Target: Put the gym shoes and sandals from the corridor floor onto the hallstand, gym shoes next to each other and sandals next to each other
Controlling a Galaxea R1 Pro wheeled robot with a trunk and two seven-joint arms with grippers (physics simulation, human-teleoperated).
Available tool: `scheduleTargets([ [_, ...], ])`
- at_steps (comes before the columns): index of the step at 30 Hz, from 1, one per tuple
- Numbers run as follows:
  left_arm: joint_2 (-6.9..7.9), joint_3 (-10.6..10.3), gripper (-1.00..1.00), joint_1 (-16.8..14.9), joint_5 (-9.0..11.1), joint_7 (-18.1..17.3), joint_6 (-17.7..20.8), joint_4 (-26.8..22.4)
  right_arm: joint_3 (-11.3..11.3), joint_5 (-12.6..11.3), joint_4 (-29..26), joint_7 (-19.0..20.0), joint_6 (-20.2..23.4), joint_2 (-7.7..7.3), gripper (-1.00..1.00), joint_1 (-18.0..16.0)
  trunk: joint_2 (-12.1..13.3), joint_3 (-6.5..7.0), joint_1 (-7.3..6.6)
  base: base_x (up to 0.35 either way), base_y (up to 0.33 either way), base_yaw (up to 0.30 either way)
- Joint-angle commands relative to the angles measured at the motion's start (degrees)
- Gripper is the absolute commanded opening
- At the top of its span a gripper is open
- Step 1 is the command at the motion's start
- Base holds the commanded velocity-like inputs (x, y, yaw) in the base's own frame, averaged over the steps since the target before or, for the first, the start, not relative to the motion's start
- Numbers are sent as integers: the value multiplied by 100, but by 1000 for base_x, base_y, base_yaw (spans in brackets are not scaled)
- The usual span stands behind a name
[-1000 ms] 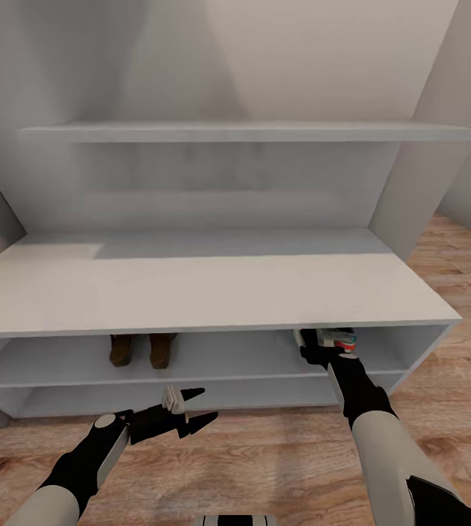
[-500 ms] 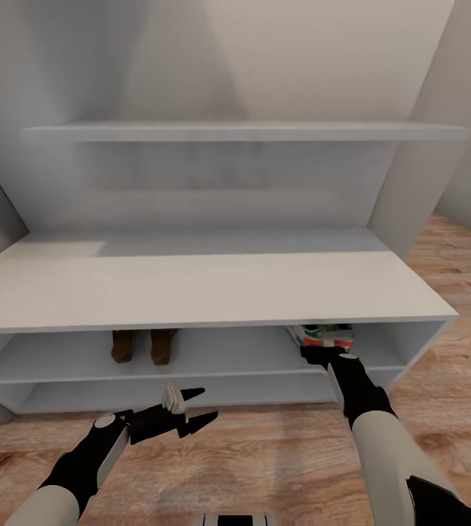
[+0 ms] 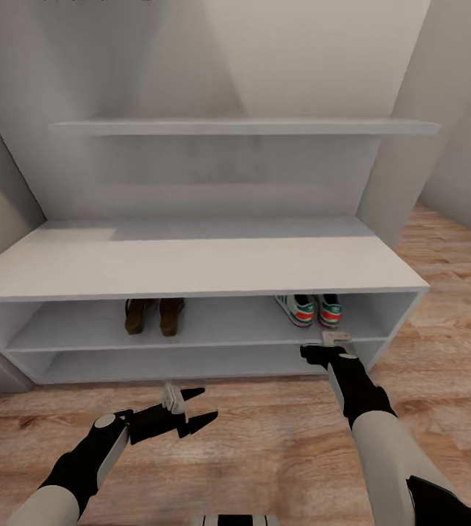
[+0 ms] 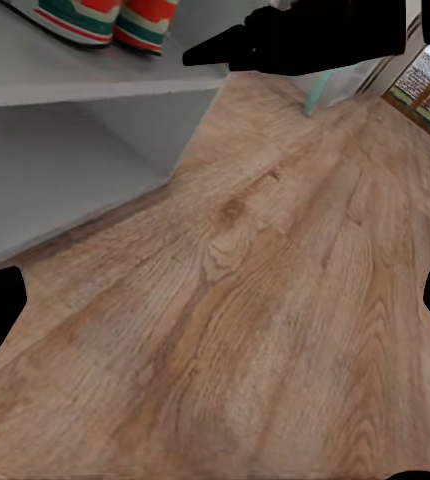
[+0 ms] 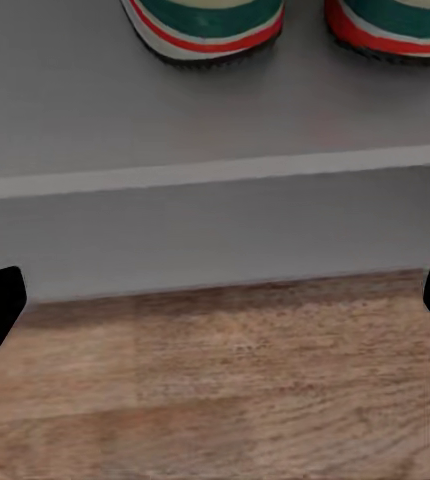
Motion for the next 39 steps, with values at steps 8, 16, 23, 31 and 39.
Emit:
scheduleTargets([
  [8,13,-34,100,-4,39,7,-40,5,-44,60,-14,61,23,9,100,-3,-2,-4,-5,-340,0,0],
  [16,17,-29,100,-4,39,7,-40,5,-50,59,-14,83,23,9,100,-3,-2,-4,-5,-341,0,0],
  [23,34,-19,100,-4,41,7,-40,5,-53,52,-1,91,23,11,100,-3,-2,-4,-5,-340,0,0],
  [31,52,-9,100,-4,33,14,-39,5,-53,44,0,102,23,9,100,-3,-2,-4,-5,-211,0,0],
  [39,73,1,100,-4,30,7,-31,5,-53,39,-5,110,18,9,100,-3,-1,18,-7,-21,0,0],
])
